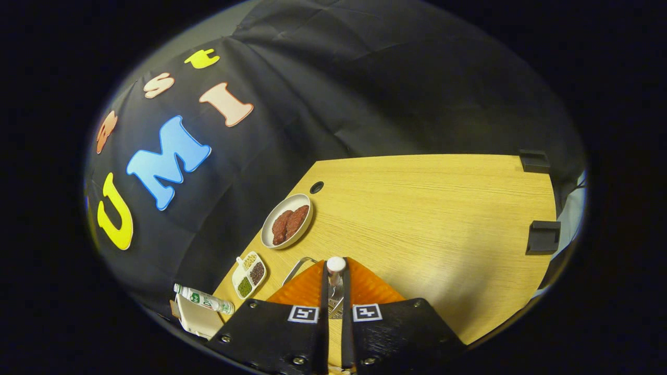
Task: Take the plate from the dish rack, then take the spoon from the basket and place it into the plate.
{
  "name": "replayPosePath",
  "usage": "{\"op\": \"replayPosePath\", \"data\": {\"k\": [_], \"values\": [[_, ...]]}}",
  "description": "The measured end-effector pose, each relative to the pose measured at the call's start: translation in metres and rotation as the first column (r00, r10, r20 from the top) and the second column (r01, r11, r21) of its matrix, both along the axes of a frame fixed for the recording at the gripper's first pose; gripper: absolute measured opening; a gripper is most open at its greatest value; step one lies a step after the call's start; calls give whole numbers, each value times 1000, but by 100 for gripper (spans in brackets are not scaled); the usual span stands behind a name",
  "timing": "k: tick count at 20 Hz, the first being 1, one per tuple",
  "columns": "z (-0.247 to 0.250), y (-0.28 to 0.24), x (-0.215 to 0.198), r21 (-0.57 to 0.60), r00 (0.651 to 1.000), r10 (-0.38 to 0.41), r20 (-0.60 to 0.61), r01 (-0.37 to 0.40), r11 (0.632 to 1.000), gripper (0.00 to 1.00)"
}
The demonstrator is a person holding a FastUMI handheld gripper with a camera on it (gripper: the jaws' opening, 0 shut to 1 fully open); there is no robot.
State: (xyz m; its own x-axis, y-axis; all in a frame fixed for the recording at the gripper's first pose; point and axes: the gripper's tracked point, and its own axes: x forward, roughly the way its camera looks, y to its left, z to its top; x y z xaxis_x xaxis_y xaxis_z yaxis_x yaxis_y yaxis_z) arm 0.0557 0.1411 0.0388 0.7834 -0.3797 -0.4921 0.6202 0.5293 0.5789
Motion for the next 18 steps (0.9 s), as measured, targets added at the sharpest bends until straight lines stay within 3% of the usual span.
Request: {"op": "replayPosePath", "data": {"k": [11,18], "values": [[65,4,-31,-65,997,26,72,-21,998,9],[116,24,-45,-127,984,111,138,-93,988,9]]}}
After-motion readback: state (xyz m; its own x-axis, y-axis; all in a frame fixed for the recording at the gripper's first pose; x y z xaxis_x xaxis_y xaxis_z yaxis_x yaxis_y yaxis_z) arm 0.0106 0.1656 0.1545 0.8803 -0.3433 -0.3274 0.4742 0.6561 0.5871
